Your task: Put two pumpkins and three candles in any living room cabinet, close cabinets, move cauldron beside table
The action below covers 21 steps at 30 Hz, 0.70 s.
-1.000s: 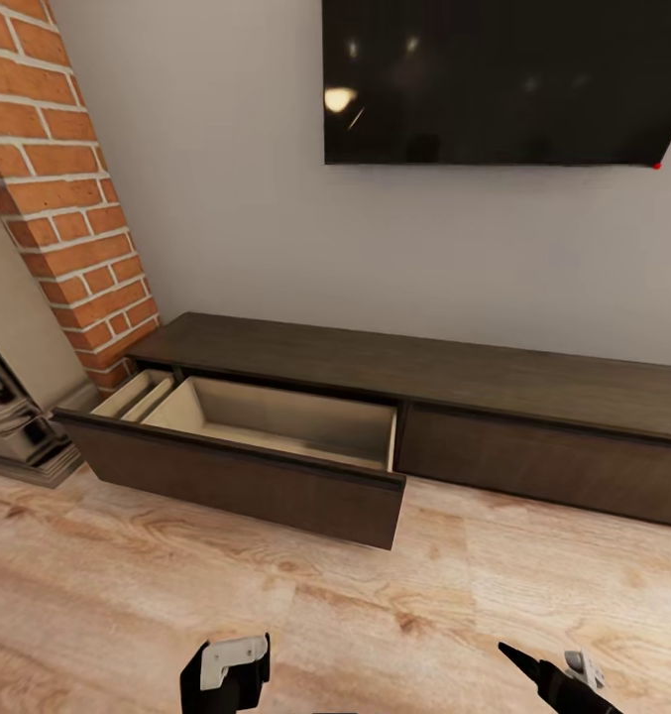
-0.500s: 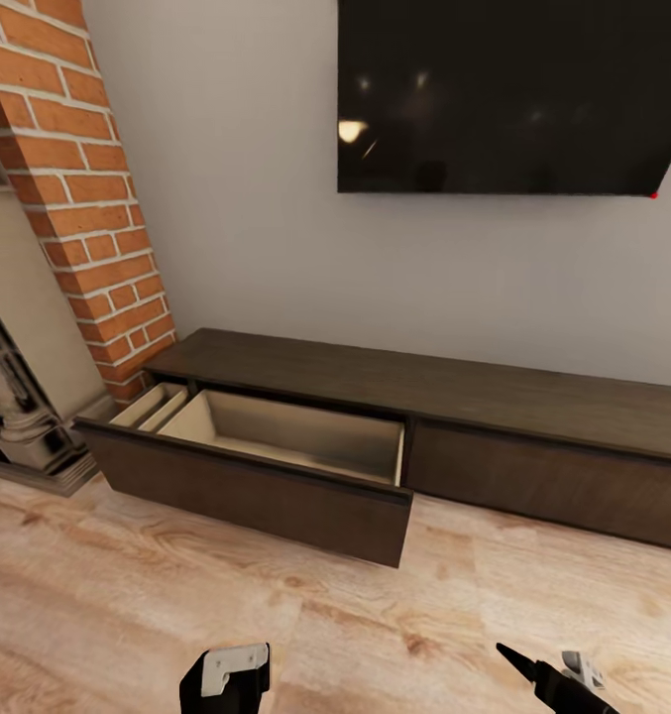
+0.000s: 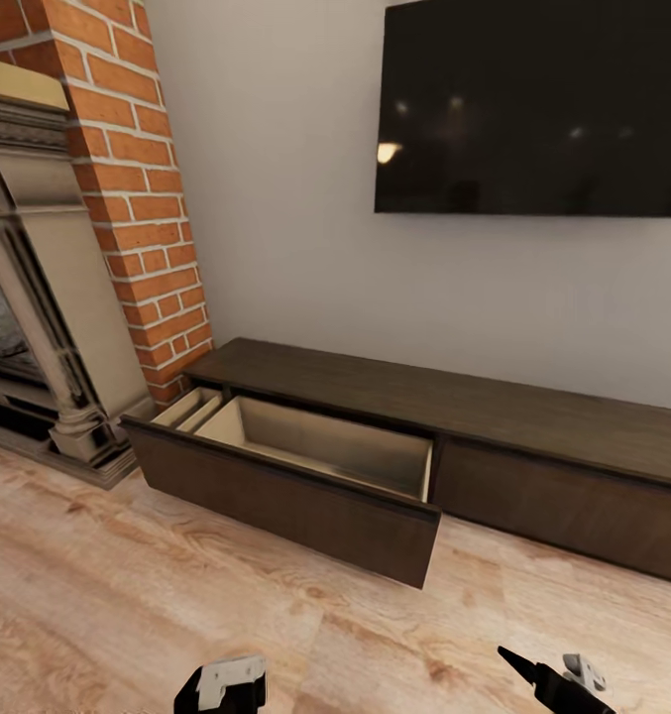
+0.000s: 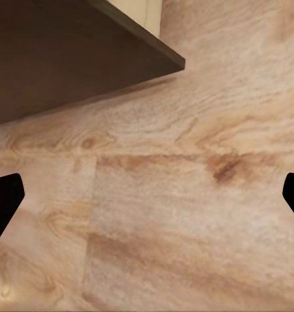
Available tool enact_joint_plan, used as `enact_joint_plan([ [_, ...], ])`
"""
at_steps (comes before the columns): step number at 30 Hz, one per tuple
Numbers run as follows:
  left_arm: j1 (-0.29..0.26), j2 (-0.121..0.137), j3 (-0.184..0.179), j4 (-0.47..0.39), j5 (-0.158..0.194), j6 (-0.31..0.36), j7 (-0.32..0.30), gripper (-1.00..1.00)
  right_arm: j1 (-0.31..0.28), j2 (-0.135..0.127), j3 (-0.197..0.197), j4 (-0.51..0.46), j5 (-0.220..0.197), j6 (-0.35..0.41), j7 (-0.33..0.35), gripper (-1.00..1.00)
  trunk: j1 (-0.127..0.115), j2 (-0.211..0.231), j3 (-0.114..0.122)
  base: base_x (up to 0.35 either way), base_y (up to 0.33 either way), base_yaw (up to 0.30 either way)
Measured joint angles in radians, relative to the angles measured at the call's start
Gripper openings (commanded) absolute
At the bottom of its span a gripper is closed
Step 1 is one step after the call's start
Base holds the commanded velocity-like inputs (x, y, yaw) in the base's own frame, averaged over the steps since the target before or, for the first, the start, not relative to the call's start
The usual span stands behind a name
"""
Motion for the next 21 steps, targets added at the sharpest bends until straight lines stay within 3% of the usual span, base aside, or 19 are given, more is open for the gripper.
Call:
enact_joint_plan([
  [11,0.0,0.001,0.002,0.013,0.001,-0.001,0.002,1.0,0.0,0.003,0.001,0.0,0.002,0.0,-0.005,1.0,-0.005,0.003,0.03,0.0,0.0,0.208],
  [21,0.0,0.0,0.002,0.013,0.002,-0.001,0.016,1.0,0.0,0.004,0.006,0.0,0.043,0.0,-0.006,1.0,-0.009,0.005,0.057,0.0,0.0,0.201],
])
